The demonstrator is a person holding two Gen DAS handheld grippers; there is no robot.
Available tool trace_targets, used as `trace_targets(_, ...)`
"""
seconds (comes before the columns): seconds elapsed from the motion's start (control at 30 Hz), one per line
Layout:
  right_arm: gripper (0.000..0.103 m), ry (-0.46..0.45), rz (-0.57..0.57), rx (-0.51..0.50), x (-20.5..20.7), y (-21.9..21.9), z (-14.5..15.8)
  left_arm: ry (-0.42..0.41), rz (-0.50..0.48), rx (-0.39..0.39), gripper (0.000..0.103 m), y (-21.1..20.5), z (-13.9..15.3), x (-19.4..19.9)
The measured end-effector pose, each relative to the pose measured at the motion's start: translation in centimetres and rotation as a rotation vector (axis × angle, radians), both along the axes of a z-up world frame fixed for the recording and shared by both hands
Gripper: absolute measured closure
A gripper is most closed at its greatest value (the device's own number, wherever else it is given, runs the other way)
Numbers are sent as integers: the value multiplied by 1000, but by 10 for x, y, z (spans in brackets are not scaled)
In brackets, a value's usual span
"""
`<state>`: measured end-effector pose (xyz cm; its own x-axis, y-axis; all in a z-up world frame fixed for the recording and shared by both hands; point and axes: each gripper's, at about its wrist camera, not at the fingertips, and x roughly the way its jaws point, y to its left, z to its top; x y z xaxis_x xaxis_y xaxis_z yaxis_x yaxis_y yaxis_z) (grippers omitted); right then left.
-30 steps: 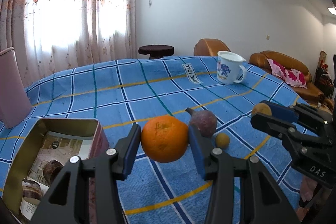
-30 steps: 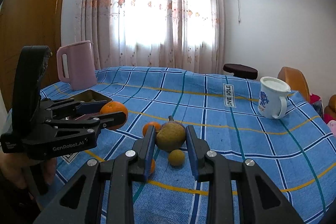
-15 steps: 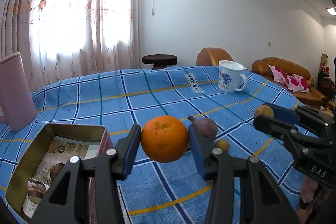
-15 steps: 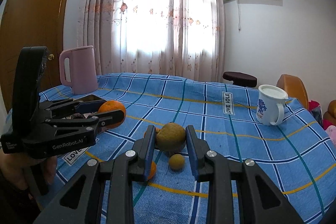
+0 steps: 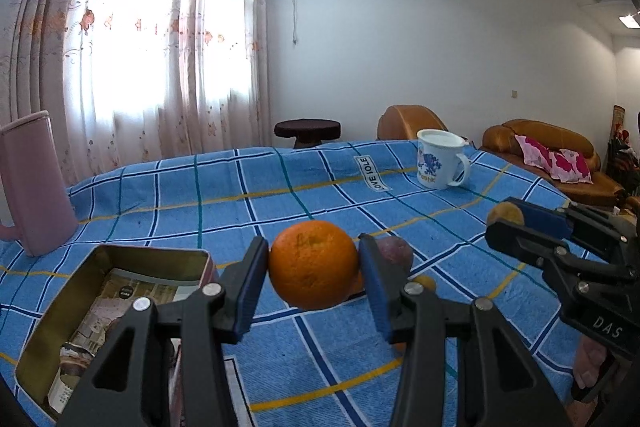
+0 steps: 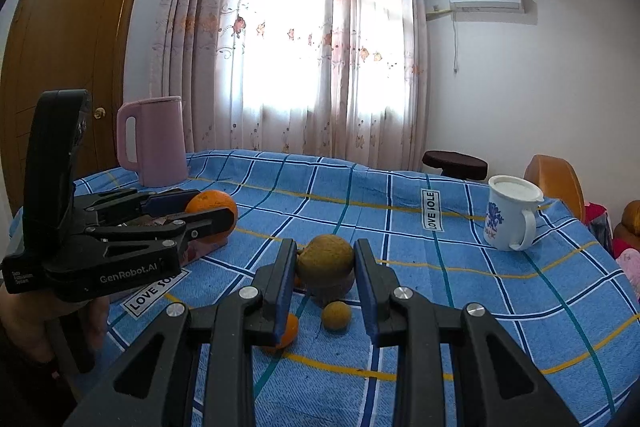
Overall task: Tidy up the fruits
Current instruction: 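Carry the orange and the yellow fruit toward the tin box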
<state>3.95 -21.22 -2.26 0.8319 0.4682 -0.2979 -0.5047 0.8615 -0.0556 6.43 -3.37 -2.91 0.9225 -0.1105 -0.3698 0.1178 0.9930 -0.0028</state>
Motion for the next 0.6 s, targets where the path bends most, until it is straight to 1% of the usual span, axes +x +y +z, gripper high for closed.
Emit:
trace_targets(0.3,72,-11,-5,-11,-1,3,1,-25,-4,12,55,-2,2,-8)
trace_targets(0.47,72,-1,-5,-29,3,7,2,-8,-10,-4,55,4,2,-8)
trace_targets(0.6,72,6,29,-27,5,18,10,11,7,-31,55,20,5,-10)
